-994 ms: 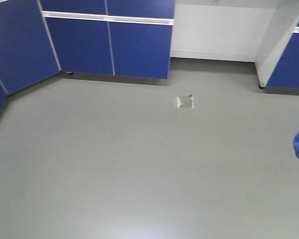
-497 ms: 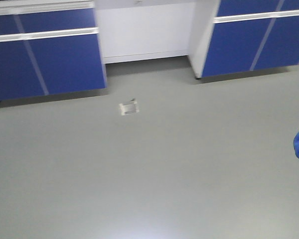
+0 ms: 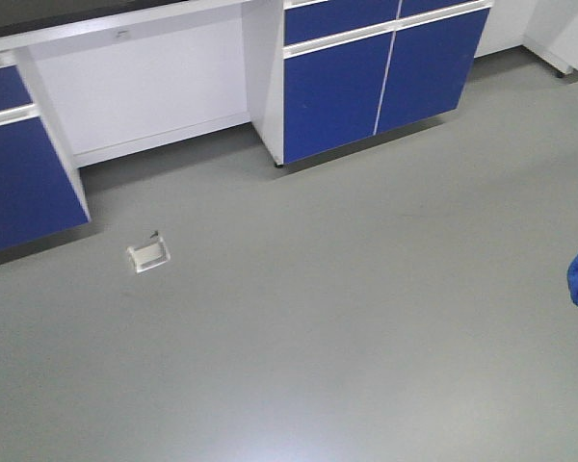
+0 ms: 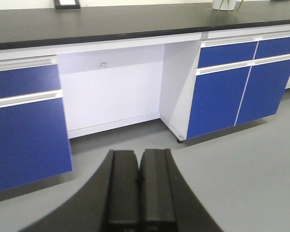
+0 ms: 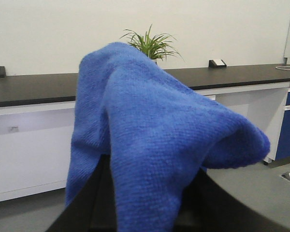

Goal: Wipe right workspace with blue cloth
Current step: 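Drive the base to the other bench holding the cloth in the right gripper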

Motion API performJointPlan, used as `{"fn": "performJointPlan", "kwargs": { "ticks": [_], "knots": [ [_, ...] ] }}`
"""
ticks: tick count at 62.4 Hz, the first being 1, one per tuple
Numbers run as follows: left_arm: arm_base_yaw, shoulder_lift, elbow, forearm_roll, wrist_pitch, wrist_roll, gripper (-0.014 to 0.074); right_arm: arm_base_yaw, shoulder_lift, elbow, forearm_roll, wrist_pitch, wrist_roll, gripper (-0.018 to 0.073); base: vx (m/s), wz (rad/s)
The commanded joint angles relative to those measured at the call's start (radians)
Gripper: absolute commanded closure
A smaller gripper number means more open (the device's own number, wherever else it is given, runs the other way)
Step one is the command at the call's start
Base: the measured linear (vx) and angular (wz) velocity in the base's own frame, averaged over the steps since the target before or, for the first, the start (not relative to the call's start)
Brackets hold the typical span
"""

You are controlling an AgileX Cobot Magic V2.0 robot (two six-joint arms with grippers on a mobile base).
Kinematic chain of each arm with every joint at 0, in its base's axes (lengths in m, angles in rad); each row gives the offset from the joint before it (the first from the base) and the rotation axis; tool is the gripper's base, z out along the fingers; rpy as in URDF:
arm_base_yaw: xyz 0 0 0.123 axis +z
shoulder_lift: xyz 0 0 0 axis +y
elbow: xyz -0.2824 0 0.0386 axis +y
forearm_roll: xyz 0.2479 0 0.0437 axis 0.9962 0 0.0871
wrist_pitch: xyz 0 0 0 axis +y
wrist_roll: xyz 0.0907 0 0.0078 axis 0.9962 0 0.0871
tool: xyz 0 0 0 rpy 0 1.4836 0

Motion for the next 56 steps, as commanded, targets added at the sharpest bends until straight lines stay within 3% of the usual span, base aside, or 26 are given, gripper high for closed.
{"fn": "performJointPlan", "kwargs": {
  "ticks": [1, 56],
  "knots": [
    [-0.005, -0.016, 0.03, 0.001, -0.081, -0.008, 0.0602, 0.001, 0.008, -0.03, -0.004, -0.094, -0.003, 0.0559, 0.32, -0.23],
    [-0.005, -0.016, 0.03, 0.001, -0.081, -0.008, 0.0602, 0.001, 0.008, -0.03, -0.004, -0.095, -0.003, 0.0559, 0.4, -0.01]
  ]
}}
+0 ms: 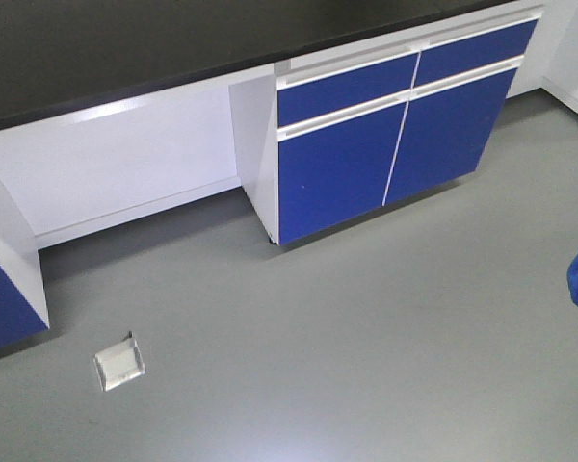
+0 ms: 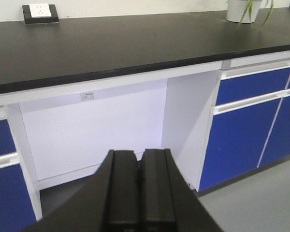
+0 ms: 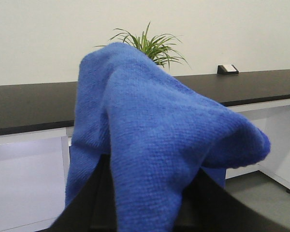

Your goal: Wipe right workspace with blue cloth

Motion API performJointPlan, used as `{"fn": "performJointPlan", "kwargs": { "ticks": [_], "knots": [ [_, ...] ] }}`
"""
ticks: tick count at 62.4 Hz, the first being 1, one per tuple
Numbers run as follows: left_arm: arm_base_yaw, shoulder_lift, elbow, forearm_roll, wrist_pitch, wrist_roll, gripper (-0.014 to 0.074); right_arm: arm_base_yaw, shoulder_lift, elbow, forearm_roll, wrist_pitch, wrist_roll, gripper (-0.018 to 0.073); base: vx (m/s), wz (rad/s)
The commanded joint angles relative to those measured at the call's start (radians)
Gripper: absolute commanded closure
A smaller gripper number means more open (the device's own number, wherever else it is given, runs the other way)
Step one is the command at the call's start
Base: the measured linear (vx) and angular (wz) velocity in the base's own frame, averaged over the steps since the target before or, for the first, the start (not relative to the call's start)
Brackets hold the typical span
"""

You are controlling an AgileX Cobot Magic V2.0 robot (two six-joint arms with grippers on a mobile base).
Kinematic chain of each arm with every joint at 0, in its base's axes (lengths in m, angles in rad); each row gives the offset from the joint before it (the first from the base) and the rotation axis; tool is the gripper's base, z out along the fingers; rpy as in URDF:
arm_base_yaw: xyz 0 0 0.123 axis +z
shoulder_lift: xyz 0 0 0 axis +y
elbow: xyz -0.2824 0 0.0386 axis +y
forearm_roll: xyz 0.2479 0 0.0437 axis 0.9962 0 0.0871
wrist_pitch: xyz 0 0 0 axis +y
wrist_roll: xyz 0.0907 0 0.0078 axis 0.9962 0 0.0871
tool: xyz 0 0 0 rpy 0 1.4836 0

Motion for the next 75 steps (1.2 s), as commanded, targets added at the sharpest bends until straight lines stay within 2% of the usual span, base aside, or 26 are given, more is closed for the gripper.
{"fn": "performJointPlan", "kwargs": {
  "ticks": [1, 23, 58, 75],
  "knots": [
    [-0.005, -0.016, 0.03, 0.001, -0.081, -0.008, 0.0602, 0.001, 0.008, -0.03, -0.004, -0.094, -0.003, 0.0559, 0.45, 0.06],
    [-0.005, -0.016, 0.03, 0.001, -0.081, -0.008, 0.0602, 0.001, 0.008, -0.03, -0.004, -0.094, -0.003, 0.0559, 0.44, 0.19],
    [-0.005, -0.016, 0.03, 0.001, -0.081, -0.008, 0.0602, 0.001, 0.008, -0.03, -0.004, -0.094, -0.003, 0.0559, 0.42, 0.53],
    [-0.005, -0.016, 0.03, 0.001, -0.081, -0.008, 0.0602, 0.001, 0.008, -0.03, -0.004, -0.094, -0.003, 0.0559, 0.36, 0.3]
  ]
}}
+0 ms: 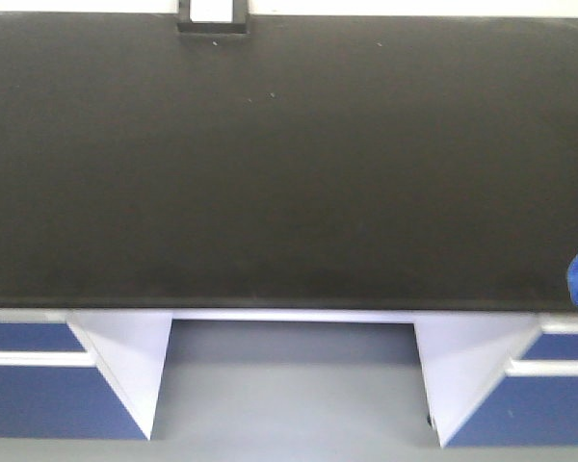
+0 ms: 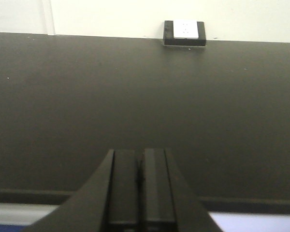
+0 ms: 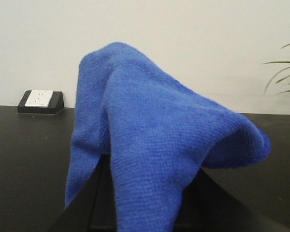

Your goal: Wipe right workspace with blue cloth

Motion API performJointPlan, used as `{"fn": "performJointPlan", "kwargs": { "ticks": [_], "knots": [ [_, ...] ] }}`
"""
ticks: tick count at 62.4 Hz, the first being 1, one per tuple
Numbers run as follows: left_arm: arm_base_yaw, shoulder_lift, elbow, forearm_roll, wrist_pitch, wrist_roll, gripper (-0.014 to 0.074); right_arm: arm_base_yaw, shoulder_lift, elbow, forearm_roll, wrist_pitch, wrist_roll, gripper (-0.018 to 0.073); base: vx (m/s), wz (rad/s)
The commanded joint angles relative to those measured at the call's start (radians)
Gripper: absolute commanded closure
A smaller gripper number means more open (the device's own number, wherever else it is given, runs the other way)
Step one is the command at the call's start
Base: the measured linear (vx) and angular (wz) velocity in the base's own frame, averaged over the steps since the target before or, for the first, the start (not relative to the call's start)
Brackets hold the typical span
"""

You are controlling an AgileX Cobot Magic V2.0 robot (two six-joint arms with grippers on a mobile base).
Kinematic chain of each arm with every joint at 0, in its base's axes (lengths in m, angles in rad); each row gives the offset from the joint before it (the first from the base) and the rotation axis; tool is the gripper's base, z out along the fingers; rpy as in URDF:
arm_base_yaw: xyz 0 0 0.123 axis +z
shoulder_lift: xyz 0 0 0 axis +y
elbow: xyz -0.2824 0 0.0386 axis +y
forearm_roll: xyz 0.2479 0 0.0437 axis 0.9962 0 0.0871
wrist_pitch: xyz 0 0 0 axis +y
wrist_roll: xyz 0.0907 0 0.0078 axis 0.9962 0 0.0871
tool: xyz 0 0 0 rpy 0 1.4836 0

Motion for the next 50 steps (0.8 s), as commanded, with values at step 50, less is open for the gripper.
{"fn": "performJointPlan", "kwargs": {
  "ticks": [50],
  "knots": [
    [-0.005, -0.016, 0.03, 0.001, -0.081, -0.008, 0.0602, 0.001, 0.008, -0.03, -0.004, -0.094, -0.003, 0.0559, 0.2, 0.0]
  ]
}}
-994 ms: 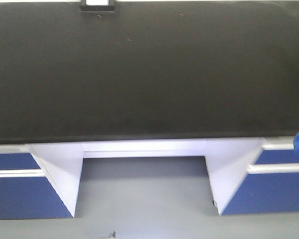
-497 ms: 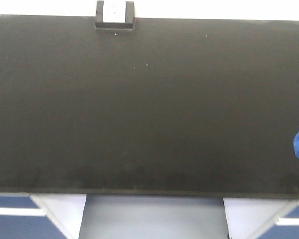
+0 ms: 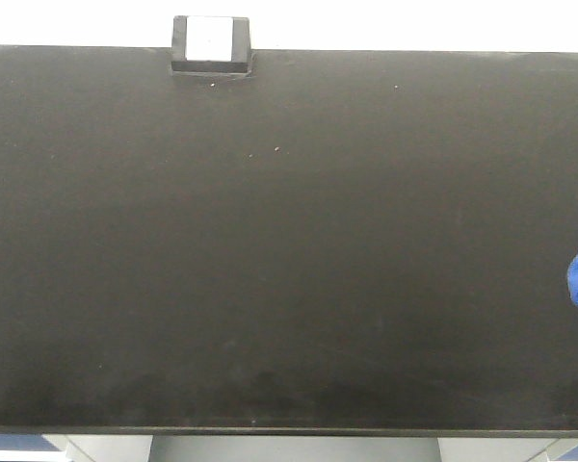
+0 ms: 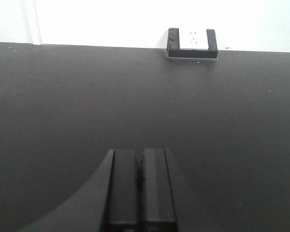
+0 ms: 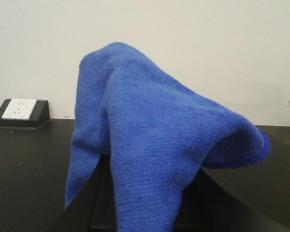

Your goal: Wipe right workspace with blue cloth

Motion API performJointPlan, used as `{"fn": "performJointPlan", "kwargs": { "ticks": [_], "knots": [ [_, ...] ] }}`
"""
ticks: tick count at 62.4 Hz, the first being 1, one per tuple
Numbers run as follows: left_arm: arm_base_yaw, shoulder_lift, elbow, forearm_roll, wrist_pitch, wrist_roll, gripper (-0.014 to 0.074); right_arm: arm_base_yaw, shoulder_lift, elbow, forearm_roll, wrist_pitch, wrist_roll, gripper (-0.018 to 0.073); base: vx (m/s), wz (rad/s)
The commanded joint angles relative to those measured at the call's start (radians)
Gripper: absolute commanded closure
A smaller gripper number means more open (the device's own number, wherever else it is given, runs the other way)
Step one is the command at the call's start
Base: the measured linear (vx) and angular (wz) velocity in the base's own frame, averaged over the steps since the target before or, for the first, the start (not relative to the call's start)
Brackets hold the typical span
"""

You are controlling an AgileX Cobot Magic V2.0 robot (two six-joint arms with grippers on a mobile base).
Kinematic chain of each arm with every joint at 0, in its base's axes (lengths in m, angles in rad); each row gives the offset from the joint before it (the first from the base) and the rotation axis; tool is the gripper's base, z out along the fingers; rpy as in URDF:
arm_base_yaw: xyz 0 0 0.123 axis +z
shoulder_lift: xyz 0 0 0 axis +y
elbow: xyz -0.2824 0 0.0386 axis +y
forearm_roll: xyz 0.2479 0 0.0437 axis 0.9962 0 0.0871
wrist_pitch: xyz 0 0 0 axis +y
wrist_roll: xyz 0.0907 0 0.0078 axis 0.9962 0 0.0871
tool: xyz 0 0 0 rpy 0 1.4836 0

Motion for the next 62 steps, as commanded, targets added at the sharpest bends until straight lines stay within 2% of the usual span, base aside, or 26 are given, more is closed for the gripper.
{"fn": "performJointPlan", "kwargs": {
  "ticks": [1, 23, 46, 52, 62],
  "knots": [
    [-0.005, -0.016, 0.03, 0.001, -0.081, -0.008, 0.0602, 0.001, 0.008, -0.03, -0.004, -0.094, -0.003, 0.0559, 0.05, -0.03],
    [-0.005, -0.016, 0.03, 0.001, -0.081, -0.008, 0.0602, 0.001, 0.008, -0.03, -0.004, -0.094, -0.003, 0.0559, 0.02, -0.01],
    [-0.005, -0.016, 0.03, 0.001, -0.081, -0.008, 0.0602, 0.001, 0.008, -0.043, 0.003, -0.155, 0.017, 0.0559, 0.0, 0.0],
    [-0.005, -0.016, 0.03, 0.001, -0.081, -0.008, 0.0602, 0.001, 0.009, -0.108, 0.003, -0.066, 0.041, 0.0559, 0.0, 0.0],
    [-0.005, -0.016, 0.03, 0.001, -0.081, -0.008, 0.0602, 0.001, 0.106, -0.302, -0.015, 0.213, -0.005, 0.0559, 0.0, 0.0]
  ]
}}
